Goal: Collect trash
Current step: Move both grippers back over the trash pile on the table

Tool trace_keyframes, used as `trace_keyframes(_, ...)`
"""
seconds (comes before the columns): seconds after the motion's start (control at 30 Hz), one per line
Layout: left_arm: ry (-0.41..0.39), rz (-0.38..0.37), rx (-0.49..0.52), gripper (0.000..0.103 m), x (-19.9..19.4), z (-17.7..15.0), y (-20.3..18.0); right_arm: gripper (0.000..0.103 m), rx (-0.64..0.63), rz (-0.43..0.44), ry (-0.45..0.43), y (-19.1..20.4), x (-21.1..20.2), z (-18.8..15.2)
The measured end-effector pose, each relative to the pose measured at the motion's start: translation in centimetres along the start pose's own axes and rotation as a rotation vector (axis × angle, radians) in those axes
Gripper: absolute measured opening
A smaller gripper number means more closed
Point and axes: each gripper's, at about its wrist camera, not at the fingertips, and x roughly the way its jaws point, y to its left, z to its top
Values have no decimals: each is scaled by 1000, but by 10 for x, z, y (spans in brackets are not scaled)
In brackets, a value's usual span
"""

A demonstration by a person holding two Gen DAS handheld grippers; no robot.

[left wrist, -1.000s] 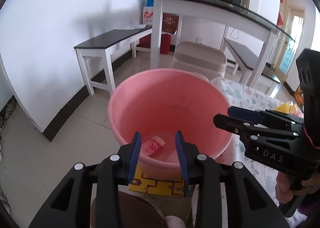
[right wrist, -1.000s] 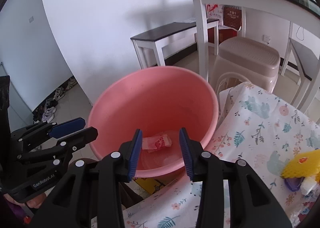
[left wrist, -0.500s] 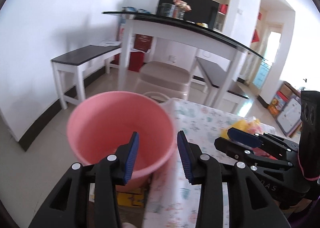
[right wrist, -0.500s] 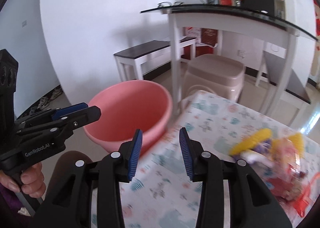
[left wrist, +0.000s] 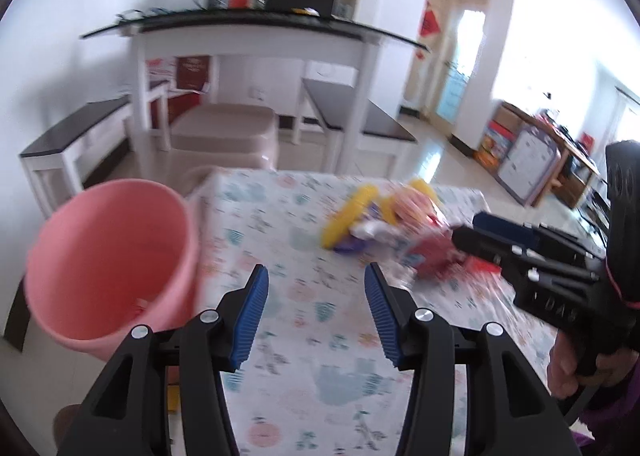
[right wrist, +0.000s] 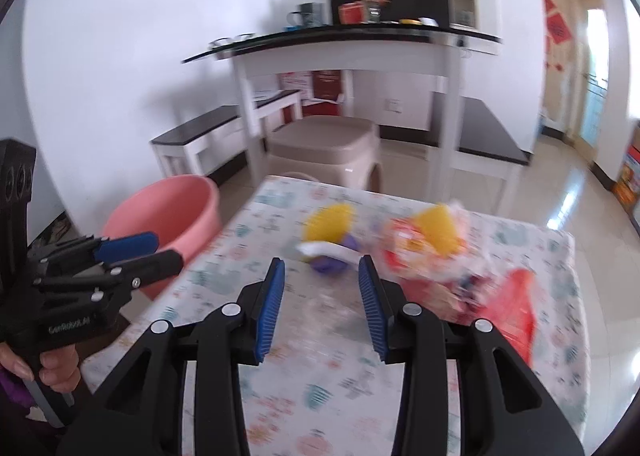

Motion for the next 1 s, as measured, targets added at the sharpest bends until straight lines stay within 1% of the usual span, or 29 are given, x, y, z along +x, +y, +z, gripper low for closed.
trace_keyframes(0.17,72,-57,71,49,26,-7,-29,39,67,-47,12,-35,-8,-16)
trace_keyframes(0.3,133,-74,136,49,50,-15,-48,39,109,-60,33,-56,-9,-28)
trace_keyframes(0.47,181,-62,178,49,75,-18,-60,39,139,-59,56,-69,-8,-38)
trace_keyframes(0.57,208,-41,188,49,87,-22,-64,39,152,-53,64,-73,-6,-39)
trace_keyframes(0.63,212,-23,194,49,93,-24,-66,39,159,-47,67,-75,-4,-40)
trace_keyframes(0.7,216,-27,191,46,94,-25,-64,39,160,-45,71,-76,-1,-39)
trace_keyframes(0.73,213,-28,190,42,92,-26,-65,39,162,-44,75,-77,1,-39)
trace_keyframes(0.77,211,-29,191,35,91,-26,-65,39,165,-42,77,-77,3,-38)
trace_keyframes(0.8,209,-32,189,33,89,-25,-63,39,169,-37,81,-78,5,-37)
trace_keyframes(0.87,205,-43,174,25,83,-26,-61,39,176,-29,86,-79,9,-36)
trace_keyframes(0.93,196,-55,167,21,76,-25,-59,39,179,-28,89,-79,13,-36)
trace_keyframes(1.0,183,-69,171,21,66,-25,-59,39,186,-22,100,-79,18,-35)
